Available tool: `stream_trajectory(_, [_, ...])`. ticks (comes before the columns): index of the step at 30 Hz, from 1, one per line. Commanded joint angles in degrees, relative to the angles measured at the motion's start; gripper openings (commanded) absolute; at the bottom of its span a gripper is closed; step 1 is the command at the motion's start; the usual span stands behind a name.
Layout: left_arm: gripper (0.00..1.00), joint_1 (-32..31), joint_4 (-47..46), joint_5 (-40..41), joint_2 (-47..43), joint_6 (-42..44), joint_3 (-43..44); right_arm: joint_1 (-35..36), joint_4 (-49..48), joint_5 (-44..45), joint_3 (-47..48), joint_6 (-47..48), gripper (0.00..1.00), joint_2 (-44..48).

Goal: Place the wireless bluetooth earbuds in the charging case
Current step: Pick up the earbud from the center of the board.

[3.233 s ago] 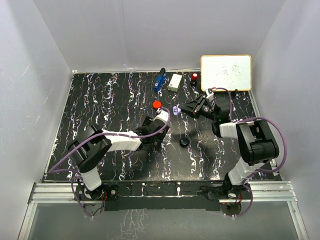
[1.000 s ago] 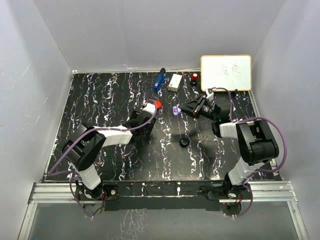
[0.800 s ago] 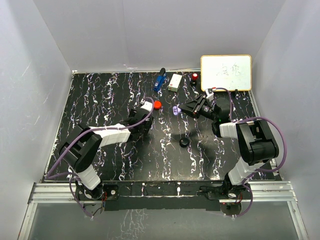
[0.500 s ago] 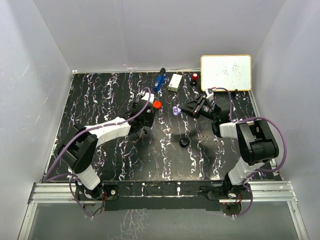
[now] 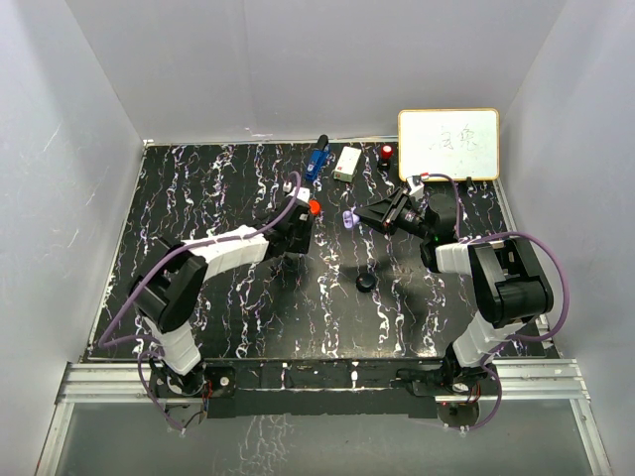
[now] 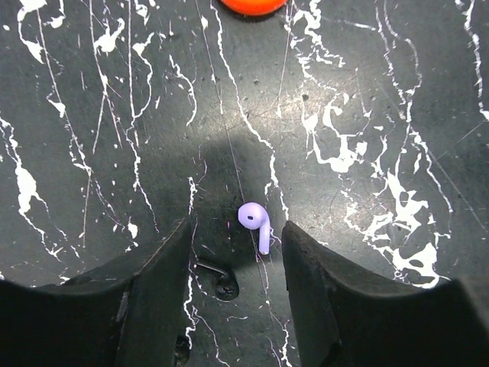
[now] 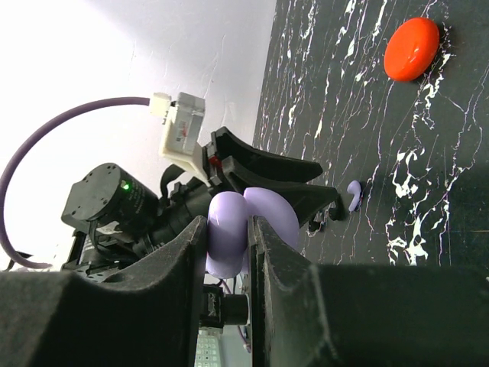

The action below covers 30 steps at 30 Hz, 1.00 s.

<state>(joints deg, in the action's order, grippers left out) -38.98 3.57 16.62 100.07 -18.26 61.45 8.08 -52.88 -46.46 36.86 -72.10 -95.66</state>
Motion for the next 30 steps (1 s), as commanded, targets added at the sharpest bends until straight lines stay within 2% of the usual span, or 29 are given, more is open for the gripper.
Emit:
stream_trajectory(1, [0.47, 0.30, 1.99, -1.35, 1.00, -1.24, 2.27, -0.37, -4.06, -0.27, 0.22, -0.15, 0.00, 0.74])
stream_trajectory(30, [0.45, -0.17, 2.06, -1.57, 6.83, -1.51, 2.80, -0.42, -4.60, -0.39, -0.21, -0.15, 0.00, 0.00])
